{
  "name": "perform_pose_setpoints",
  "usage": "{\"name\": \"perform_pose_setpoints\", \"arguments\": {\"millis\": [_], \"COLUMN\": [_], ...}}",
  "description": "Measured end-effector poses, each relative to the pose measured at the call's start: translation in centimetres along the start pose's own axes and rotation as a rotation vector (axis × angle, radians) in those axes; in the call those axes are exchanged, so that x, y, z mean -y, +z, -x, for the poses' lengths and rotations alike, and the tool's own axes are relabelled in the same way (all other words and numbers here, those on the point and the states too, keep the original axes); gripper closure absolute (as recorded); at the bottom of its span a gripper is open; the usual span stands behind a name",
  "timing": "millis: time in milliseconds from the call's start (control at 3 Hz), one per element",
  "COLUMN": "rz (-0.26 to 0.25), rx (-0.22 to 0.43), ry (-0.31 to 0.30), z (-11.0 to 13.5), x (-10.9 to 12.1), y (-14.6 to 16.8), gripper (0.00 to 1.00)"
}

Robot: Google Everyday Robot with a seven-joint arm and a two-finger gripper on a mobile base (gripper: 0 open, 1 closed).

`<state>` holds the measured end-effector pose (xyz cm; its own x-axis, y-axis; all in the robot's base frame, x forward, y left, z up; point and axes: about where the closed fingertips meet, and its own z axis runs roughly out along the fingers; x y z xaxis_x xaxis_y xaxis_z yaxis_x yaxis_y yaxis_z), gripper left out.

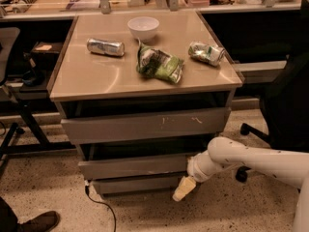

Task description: Close middle drawer

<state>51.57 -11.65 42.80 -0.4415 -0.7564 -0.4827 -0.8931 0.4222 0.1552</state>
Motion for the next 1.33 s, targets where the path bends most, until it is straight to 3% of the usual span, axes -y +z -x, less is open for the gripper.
{"name": "perform_pose_setpoints", "arguments": {"millis": [1333], "rz": [-0.002], "rx": [0.011], "ry": [0.005], "z": [0.2], "x": [0.43], "y": [0.26], "gripper": [0.89]}}
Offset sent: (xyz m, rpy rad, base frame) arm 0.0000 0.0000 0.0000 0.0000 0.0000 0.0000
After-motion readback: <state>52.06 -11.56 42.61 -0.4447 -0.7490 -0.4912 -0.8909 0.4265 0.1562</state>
